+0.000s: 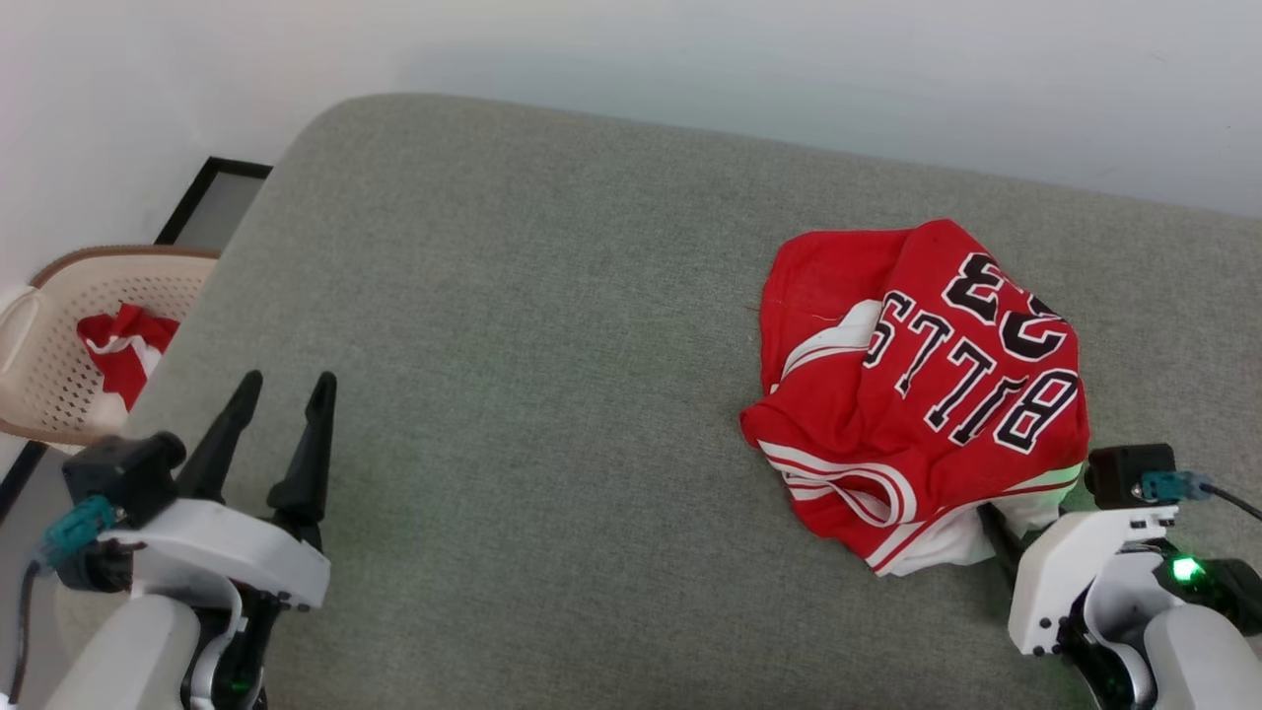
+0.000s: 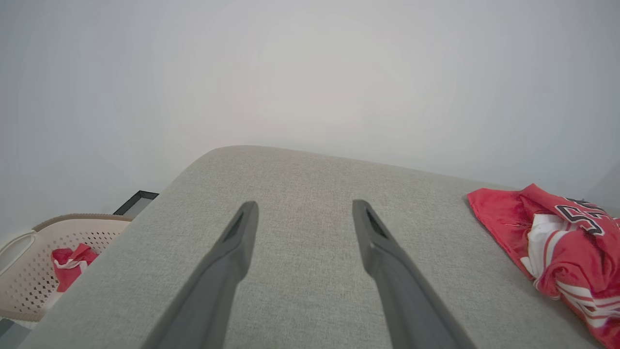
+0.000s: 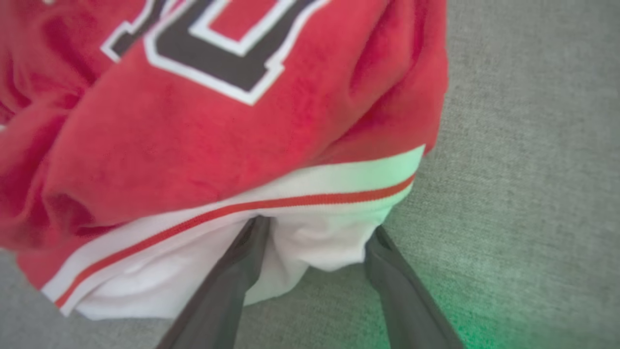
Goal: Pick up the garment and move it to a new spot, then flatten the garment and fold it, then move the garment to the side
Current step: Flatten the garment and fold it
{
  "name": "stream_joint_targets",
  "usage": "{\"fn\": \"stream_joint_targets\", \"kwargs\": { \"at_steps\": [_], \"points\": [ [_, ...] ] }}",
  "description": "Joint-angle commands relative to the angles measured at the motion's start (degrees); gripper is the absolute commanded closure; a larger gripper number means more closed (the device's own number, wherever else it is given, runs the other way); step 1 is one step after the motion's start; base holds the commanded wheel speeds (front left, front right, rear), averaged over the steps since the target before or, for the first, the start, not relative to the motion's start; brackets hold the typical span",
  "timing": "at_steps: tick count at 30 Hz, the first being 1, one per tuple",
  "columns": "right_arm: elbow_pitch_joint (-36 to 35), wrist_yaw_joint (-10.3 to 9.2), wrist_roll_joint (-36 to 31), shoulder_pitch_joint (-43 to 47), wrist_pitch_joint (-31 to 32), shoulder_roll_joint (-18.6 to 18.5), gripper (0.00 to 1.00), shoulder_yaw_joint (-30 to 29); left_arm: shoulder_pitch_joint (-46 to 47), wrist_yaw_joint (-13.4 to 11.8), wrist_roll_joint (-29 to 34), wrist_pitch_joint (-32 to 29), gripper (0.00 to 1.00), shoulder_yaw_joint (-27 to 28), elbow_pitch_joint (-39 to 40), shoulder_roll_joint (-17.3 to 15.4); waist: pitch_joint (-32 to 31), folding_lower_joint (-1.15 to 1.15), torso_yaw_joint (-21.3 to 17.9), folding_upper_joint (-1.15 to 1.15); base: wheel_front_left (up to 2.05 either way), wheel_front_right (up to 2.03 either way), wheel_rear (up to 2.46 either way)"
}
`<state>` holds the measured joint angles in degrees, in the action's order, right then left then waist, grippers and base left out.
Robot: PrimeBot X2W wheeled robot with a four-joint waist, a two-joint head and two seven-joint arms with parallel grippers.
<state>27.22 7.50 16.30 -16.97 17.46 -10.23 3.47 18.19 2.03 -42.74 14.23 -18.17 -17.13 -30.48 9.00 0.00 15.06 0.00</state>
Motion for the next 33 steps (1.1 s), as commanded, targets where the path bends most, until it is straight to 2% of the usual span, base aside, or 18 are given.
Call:
{"fn": "stream_joint_targets", "kwargs": {
  "at_steps": [1, 7, 14, 15, 22, 27, 33],
  "points": [
    [2.4, 0.00, 0.0, 1.6, 2.6, 1.0, 1.00, 1.8, 0.4, 0.4, 0.3, 0.3, 0.00, 0.2, -0.3, 0.3, 0.0, 0.00, -0.1, 0.00, 0.00, 0.00, 0.00],
    [-0.7, -0.06, 1.4, 1.1, 5.6, -1.3, 1.00, 2.3, 0.7, 1.0, 0.3, 0.5, 0.00, 0.6, -1.2, 0.5, -0.5, 0.00, -1.1, 0.00, 0.00, 0.00, 0.00],
    [-8.0, -0.06, 3.1, 1.0, 10.6, -5.4, 1.00, -0.6, 0.6, 1.2, 0.3, 0.7, 0.00, 1.0, -1.4, 0.4, -1.0, 0.00, -2.5, 0.00, 0.00, 0.00, 0.00],
    [-10.7, -0.06, 3.0, 1.3, 12.6, -7.4, 1.00, -2.5, 0.6, 1.3, 0.5, 0.8, 0.00, 1.0, -1.4, 0.3, -1.0, 0.00, -3.0, 0.00, 0.00, 0.00, 0.00],
    [-15.9, -0.06, 0.5, 2.7, 20.1, -12.4, 1.00, -11.1, 1.3, 1.7, 0.8, 0.8, 0.00, 0.7, -1.7, 0.5, -0.8, 0.00, -3.8, 0.00, 0.00, 0.00, 0.00],
    [-15.4, -0.06, -1.8, 2.9, 21.8, -13.6, 1.00, -14.8, 1.9, 2.0, 1.0, 0.8, 0.00, 0.4, -2.1, 0.9, -0.4, 0.00, -3.9, 0.00, 0.00, 0.00, 0.00],
    [-7.8, -0.06, -2.6, 0.9, 18.8, -11.2, 1.00, -16.8, 3.1, 2.7, 1.1, 0.9, 0.00, -0.3, -3.2, 1.4, -0.1, 0.00, -3.9, 0.00, 0.00, 0.00, 0.00]
  ]
}}
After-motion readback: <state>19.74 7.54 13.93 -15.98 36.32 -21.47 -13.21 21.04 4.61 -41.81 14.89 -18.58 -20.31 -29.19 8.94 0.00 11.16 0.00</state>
